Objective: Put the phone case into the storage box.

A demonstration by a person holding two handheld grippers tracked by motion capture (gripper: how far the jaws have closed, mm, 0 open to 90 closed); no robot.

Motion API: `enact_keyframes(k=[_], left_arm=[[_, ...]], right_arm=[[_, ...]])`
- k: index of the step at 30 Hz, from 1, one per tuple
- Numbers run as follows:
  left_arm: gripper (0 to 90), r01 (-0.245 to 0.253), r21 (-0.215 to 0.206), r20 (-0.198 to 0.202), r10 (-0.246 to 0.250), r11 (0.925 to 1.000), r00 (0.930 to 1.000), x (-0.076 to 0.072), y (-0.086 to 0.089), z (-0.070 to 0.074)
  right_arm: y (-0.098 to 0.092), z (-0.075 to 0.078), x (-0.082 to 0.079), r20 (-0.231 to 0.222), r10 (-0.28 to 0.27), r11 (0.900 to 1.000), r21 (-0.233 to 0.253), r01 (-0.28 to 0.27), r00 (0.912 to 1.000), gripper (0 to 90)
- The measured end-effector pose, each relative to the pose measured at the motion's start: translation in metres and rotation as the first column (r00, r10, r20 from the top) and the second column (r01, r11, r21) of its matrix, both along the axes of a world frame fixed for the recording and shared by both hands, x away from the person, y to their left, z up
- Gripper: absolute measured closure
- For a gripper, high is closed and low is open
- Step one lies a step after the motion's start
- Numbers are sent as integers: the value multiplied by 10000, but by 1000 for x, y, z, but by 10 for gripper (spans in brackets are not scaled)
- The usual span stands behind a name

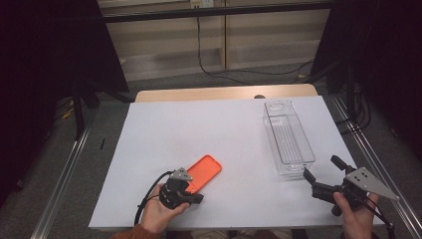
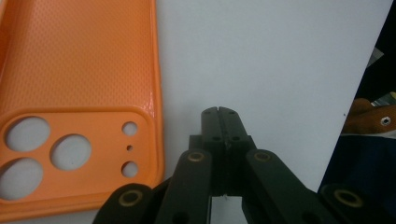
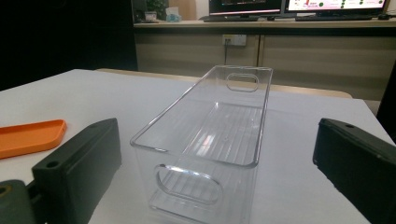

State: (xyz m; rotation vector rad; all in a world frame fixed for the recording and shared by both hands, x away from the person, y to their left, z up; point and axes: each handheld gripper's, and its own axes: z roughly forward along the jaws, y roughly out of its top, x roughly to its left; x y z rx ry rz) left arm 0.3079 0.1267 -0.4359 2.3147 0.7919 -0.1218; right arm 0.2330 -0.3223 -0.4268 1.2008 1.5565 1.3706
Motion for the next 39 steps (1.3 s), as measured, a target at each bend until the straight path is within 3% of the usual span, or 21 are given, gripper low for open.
enact_keyframes(k=[13, 29, 39], left_arm=[[900, -285, 95, -263, 287, 9995, 9992, 1, 6, -3], [900, -827, 238, -264, 833, 9963, 9962, 6, 23, -1], [900, -902, 345, -189, 909, 9953, 9957, 8, 25, -1]], right_arm=[[-1, 0, -1, 14, -6, 10000, -3, 6, 10000, 3], [0, 0, -1, 22, 21, 10000, -14, -21, 10000, 3], [-1, 0, -1, 42, 16, 10000, -42, -16, 10000, 3]])
